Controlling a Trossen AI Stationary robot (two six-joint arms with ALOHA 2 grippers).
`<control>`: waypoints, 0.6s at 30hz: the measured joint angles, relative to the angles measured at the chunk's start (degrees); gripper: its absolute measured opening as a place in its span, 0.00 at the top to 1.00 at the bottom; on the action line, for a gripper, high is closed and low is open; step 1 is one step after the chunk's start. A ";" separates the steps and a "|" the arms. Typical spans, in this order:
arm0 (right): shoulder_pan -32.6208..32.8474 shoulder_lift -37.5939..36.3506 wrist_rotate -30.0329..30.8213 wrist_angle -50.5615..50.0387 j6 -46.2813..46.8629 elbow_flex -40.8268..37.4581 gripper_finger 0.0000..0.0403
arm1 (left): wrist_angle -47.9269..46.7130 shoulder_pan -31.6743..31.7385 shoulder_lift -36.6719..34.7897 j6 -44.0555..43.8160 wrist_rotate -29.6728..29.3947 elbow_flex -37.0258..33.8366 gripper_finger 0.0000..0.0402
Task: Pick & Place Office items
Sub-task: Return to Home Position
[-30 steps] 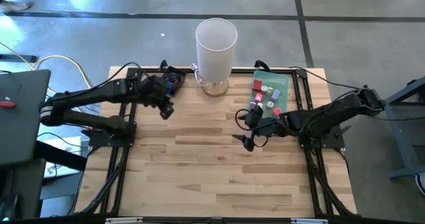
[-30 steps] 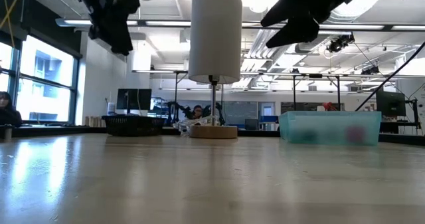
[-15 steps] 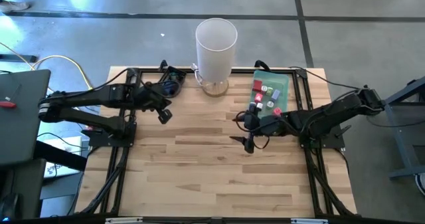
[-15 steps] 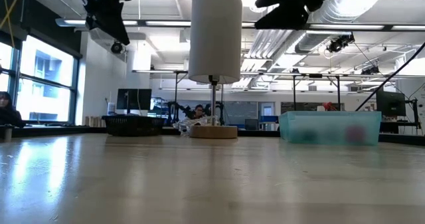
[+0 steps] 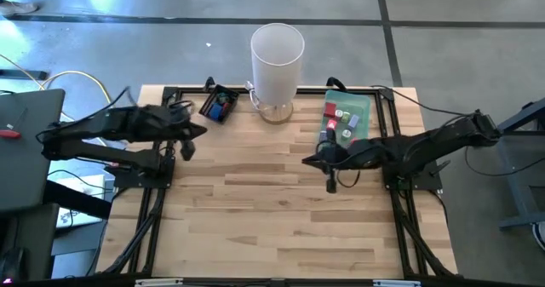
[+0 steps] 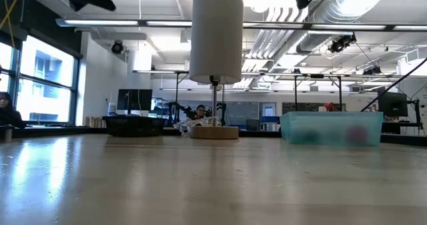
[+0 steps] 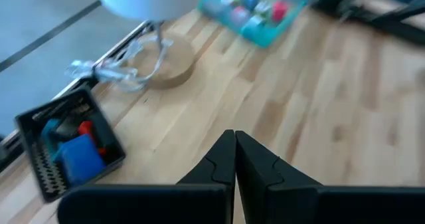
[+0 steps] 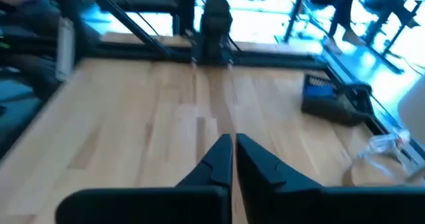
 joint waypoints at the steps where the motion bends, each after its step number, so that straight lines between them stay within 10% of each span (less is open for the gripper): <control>1: -0.52 -1.09 -1.04 -0.57 -0.45 0.00 0.99 | 0.29 -0.95 -1.38 -0.19 -0.02 -0.22 1.00; 18: -7.89 -27.27 -20.91 -20.83 -4.86 -5.94 0.99 | 11.27 -7.08 -30.72 -6.69 -7.25 -19.06 1.00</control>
